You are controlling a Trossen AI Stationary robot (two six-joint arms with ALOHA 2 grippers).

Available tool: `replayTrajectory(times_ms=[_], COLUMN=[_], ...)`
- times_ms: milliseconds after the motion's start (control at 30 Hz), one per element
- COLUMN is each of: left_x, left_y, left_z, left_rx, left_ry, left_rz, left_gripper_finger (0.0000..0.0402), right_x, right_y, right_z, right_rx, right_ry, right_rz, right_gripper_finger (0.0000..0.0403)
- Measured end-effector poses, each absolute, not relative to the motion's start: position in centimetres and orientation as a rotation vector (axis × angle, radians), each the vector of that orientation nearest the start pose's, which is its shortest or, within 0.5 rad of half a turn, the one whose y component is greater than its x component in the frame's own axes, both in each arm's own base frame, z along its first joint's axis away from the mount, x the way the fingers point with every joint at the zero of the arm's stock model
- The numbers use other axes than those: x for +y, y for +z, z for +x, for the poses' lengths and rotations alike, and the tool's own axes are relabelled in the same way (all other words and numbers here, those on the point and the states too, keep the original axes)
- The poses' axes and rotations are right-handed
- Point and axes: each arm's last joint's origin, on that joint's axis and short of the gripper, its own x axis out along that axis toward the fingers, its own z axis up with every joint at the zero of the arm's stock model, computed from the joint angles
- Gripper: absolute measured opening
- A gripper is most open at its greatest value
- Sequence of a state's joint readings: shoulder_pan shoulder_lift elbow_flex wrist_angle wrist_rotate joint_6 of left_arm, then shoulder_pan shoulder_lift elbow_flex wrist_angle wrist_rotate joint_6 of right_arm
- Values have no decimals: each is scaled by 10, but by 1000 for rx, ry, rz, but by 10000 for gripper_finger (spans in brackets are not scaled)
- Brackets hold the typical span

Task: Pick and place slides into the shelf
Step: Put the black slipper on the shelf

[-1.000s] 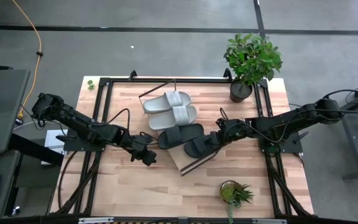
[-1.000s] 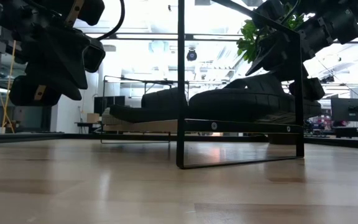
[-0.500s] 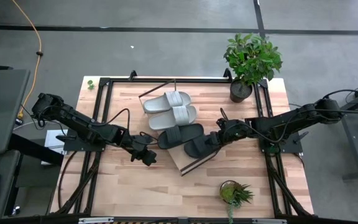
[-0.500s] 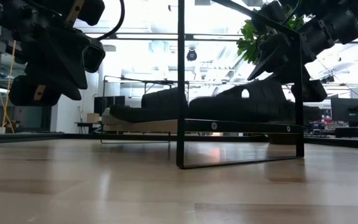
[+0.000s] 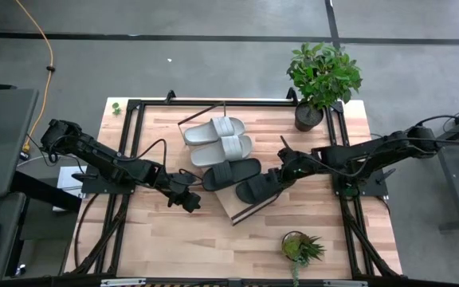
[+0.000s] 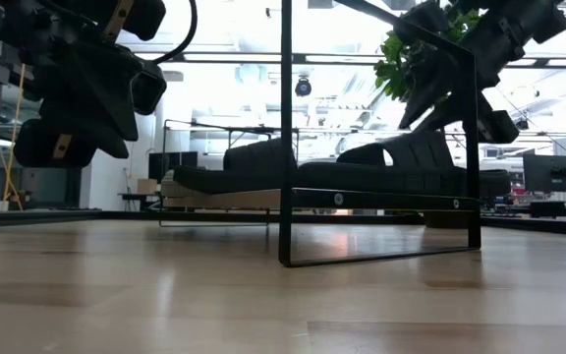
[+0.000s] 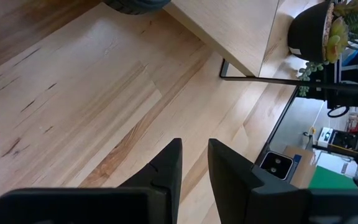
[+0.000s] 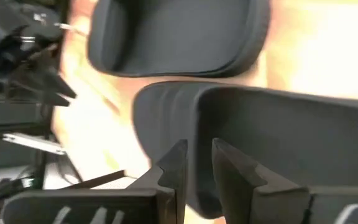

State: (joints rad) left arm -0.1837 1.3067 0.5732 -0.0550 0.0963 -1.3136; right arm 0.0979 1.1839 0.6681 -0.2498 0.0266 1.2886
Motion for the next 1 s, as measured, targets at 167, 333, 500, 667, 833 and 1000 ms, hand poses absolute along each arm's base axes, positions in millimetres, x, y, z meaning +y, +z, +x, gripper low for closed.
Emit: replayTrajectory(times_ms=[167,333,500,667,833,1000], left_x=[-47,-47,-47,-47,-47,-47], left_y=[170,170,170,170,170,170], left_z=[237,237,237,237,237,237], left_rx=[841,841,841,842,842,843], left_ry=[291,291,291,289,288,289], left_rz=[-1198,-1198,-1198,-1193,-1191,-1190], left_gripper_finger=[67,67,67,67,67,67], right_x=[20,15,12,10,10,9], right_y=[223,232,243,250,248,237], right_z=[235,234,223,204,193,190], right_rx=[634,654,757,920,999,1032], right_ry=[-478,-569,-731,-887,-947,-972], right_rz=[1130,1089,1018,951,950,950], right_gripper_finger=[64,63,63,63,63,60])
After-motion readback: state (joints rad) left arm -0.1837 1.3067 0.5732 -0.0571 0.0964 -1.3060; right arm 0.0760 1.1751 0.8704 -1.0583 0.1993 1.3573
